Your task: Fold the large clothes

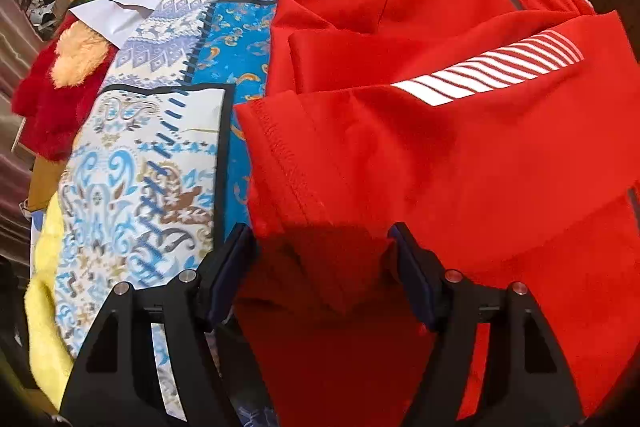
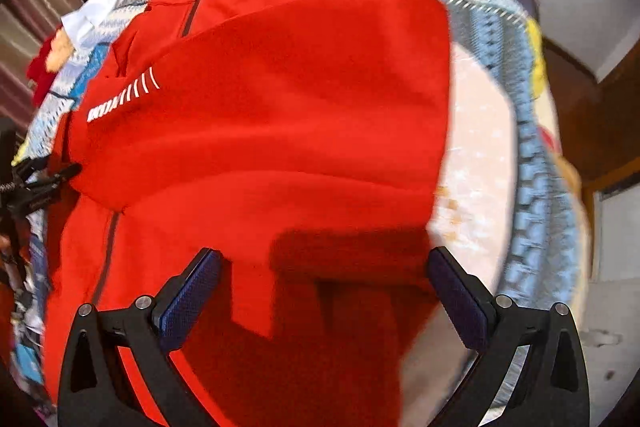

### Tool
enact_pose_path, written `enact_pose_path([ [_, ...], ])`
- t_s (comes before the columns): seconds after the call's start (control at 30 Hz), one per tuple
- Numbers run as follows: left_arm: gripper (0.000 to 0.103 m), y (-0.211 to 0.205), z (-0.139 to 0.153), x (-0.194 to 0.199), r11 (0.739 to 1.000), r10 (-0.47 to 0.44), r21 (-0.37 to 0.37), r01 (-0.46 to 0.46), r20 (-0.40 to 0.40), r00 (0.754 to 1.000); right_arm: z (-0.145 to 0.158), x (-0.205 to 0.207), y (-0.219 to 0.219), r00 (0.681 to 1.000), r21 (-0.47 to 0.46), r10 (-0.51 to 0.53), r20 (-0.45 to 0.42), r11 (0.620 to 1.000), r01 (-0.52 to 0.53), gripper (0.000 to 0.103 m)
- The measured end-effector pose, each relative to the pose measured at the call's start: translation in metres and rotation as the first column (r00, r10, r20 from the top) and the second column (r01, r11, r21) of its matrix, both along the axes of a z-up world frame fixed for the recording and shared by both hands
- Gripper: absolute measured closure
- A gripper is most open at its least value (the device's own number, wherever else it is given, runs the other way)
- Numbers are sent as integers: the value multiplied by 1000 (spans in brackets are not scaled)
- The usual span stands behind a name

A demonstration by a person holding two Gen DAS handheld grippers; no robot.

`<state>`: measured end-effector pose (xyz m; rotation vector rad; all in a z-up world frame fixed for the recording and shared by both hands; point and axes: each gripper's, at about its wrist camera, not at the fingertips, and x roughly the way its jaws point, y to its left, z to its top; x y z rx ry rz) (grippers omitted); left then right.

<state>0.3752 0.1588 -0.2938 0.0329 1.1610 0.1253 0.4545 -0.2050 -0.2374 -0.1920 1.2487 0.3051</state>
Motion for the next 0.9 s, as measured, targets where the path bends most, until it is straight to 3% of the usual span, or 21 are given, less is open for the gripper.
enact_pose_path([
  [0.2,33,-6,54,-2,999,-42,-11,43,96,994,48,-10,-6,994,47,10,107,999,-15,0],
  [0.53,32,-23,141,51,997,-74,40,66,288,955,112,23,30,942,80,34,334,995,-64,0],
  [0.7,15,-27,149,82,995,-87,75,65,343,935,114,55,53,923,66,56,380,994,-88,0],
  [0.8,15,-26,140,105,995,-79,83,54,336,939,106,80,64,922,62,70,381,993,-101,0],
  [0.9,15,-21,125,129,998,-62,33,54,310,949,90,110,69,935,84,59,351,992,-94,0],
])
